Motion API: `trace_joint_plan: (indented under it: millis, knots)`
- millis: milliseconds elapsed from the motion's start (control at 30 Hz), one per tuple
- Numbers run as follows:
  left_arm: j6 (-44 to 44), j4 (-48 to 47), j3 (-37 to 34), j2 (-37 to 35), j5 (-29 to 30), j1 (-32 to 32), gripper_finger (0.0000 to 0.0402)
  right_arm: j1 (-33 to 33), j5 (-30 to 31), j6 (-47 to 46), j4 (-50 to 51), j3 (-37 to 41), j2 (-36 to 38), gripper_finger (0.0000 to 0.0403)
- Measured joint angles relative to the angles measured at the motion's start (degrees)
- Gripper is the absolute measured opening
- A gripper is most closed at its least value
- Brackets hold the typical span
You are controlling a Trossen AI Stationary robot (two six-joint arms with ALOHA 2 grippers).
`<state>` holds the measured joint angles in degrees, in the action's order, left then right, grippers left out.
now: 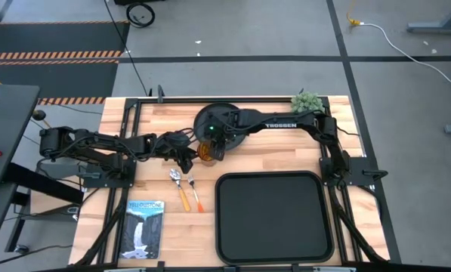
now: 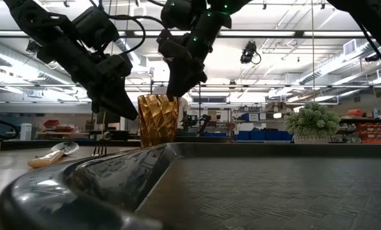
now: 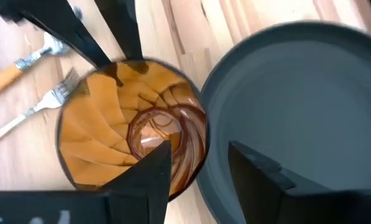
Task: Pick and place plate/cup/fork/spoon on tray
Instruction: Put the brown cup on the black tray
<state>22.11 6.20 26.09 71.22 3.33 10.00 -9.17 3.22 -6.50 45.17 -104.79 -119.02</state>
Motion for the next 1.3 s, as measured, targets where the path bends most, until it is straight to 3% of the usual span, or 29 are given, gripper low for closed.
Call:
trace_joint_plan:
  millis: [333,1133,1300]
  knots:
    - [-0.3,0.0,0.0,0.0,0.0,0.0,0.0096,0.0,-0.9,-1.5,-1.6,2.2,0.0,0.0150]
    - [-0.2,-1.4,0.0,0.0,-0.7,0.0,0.0096,0.3,-2.2,-3.1,-2.2,4.7,0.0,0.0022]
    - [-0.2,-1.4,0.0,0.0,-0.7,0.0,0.0096,0.3,-2.9,-3.0,-2.7,4.7,0.0,0.0012]
